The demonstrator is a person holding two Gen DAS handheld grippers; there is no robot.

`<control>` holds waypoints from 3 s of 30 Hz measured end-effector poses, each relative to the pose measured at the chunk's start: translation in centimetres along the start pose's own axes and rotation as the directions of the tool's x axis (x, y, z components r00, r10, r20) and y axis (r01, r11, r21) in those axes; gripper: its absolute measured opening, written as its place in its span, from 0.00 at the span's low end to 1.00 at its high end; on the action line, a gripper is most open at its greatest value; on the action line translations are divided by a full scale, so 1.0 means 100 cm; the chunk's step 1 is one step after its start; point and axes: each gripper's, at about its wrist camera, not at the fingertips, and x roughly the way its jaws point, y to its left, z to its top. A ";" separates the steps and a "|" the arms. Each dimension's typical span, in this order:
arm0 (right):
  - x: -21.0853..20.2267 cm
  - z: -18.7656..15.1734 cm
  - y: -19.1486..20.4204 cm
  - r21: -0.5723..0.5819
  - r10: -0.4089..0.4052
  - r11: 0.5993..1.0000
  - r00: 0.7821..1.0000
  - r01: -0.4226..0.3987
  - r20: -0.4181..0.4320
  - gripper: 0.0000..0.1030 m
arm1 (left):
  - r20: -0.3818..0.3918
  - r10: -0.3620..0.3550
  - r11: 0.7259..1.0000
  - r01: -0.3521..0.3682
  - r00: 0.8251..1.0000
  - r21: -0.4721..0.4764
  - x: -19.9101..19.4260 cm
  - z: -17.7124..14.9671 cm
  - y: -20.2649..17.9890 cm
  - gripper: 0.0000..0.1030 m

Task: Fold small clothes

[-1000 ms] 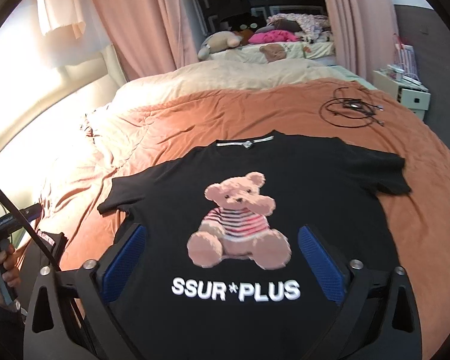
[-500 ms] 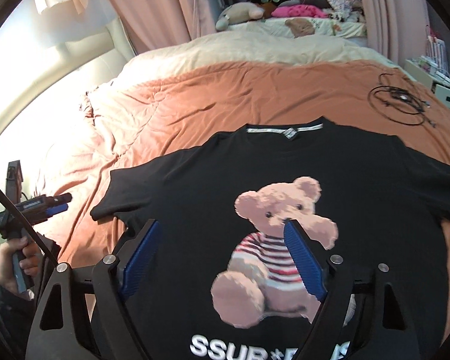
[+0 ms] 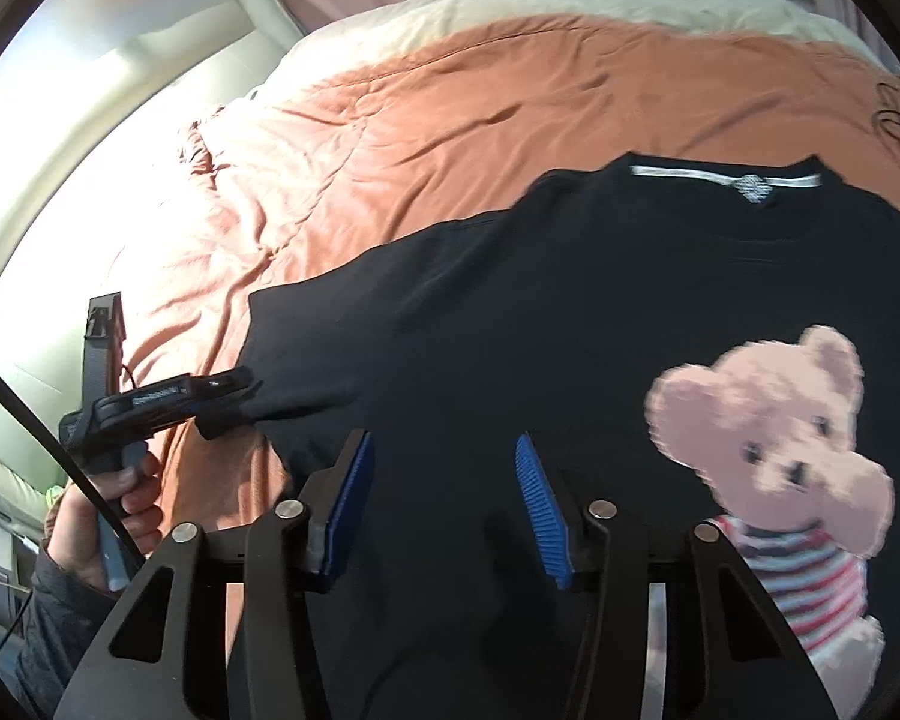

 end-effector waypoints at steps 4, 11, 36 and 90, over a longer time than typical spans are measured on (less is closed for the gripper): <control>0.038 0.015 0.004 0.037 0.041 0.999 0.998 -0.039 -0.041 0.25 | 0.005 -0.027 1.000 0.027 1.000 0.008 -0.005 0.011 -0.003 0.04; 0.096 0.030 0.002 0.144 0.138 0.981 0.988 -0.127 -0.069 0.17 | 0.075 -0.061 0.995 0.055 0.995 0.079 -0.038 0.028 -0.032 0.03; 0.132 0.044 -0.041 0.254 0.111 0.962 0.993 -0.101 -0.026 0.66 | 0.023 -0.154 0.957 0.143 0.988 0.251 -0.056 0.015 -0.163 0.03; 0.182 0.084 -0.004 -0.299 -0.402 0.885 0.909 0.357 -0.106 0.69 | -0.160 0.060 0.977 -0.025 0.985 0.213 0.006 -0.076 -0.097 0.18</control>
